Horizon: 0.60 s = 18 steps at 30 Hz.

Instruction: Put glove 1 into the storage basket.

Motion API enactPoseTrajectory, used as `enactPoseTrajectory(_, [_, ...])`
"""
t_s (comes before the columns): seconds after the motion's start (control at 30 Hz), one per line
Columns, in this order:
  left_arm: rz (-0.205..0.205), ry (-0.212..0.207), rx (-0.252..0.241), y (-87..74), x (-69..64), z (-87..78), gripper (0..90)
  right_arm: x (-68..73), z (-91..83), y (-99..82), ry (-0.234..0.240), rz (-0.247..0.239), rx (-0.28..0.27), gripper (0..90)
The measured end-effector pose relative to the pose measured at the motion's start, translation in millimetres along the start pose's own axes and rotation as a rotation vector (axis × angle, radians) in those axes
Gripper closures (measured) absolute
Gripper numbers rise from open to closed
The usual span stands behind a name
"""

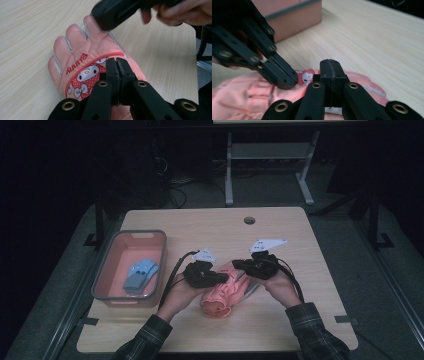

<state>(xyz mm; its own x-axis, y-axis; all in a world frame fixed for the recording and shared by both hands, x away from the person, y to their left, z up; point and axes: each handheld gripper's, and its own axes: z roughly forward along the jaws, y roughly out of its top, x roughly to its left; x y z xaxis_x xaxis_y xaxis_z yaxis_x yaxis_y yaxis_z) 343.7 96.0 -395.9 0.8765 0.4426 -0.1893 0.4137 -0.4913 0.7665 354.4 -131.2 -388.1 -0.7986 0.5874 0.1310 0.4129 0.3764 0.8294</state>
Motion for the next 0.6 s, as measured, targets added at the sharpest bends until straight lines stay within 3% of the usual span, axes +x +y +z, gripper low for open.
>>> enactPoseTrajectory(0.07, [-0.004, 0.007, -0.011, 0.2, 1.5, -4.1, 86.2, 1.6, 7.0, -2.9, -0.002, -0.001, 0.043, 90.0])
enactPoseTrajectory(0.3, [-0.050, 0.064, -0.008, -4.9, 11.5, -17.0, 77.1, 2.7, 6.2, -19.2, 0.015, -0.003, 0.089, 90.0])
enactPoseTrajectory(0.4, [-0.066, 0.090, 0.017, -8.9, 13.2, -12.6, 62.1, 5.7, 3.3, -25.6, 0.013, -0.025, 0.105, 90.0])
enactPoseTrajectory(0.6, [-0.097, 0.087, 0.043, -12.2, 16.0, -6.1, 38.4, 15.8, 5.6, -43.6, -0.014, -0.066, 0.144, 90.0])
